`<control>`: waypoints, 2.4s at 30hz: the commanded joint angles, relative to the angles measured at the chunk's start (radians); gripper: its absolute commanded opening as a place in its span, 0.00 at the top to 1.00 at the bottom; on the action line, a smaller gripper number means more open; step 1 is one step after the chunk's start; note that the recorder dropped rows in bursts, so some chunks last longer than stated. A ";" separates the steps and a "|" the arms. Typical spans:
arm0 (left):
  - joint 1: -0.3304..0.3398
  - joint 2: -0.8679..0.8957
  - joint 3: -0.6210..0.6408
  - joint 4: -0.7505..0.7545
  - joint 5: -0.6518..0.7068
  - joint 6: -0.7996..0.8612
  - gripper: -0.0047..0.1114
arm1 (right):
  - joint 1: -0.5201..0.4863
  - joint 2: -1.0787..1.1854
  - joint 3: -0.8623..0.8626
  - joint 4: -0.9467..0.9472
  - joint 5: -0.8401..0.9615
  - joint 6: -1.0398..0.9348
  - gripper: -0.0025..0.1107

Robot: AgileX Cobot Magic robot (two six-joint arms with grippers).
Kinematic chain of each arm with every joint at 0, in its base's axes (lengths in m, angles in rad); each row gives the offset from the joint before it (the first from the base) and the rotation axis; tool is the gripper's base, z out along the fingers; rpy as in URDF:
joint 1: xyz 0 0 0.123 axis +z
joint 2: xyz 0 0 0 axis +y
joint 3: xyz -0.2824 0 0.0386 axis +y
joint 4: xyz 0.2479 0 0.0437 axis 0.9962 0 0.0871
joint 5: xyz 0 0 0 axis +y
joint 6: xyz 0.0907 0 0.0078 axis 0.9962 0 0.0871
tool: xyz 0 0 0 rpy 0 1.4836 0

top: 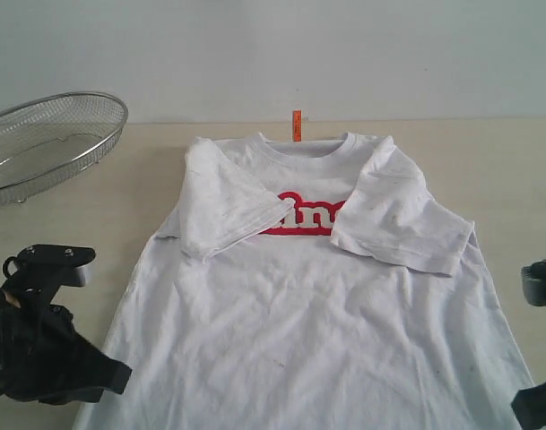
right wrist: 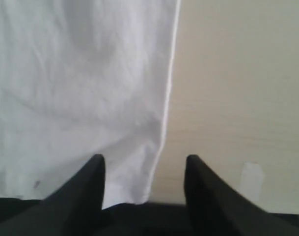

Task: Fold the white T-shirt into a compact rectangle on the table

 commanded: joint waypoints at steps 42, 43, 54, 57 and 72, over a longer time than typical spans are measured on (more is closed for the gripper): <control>-0.001 -0.075 0.012 -0.330 -0.014 0.357 0.92 | -0.002 0.600 -0.011 0.168 -0.330 -0.063 0.98; -0.001 -0.084 0.012 -0.327 -0.014 0.357 0.92 | -0.002 0.594 -0.014 0.168 -0.325 -0.071 0.98; -0.001 -0.120 0.012 -0.302 -0.018 0.350 0.92 | -0.002 0.223 -0.023 0.202 -0.206 -0.107 0.98; -0.001 -0.120 0.012 -0.302 -0.027 0.350 0.92 | -0.002 0.108 -0.048 0.228 -0.181 -0.125 0.98; -0.001 -0.120 0.012 -0.302 -0.027 0.343 0.92 | -0.002 0.327 -0.402 0.026 -0.502 -0.070 0.98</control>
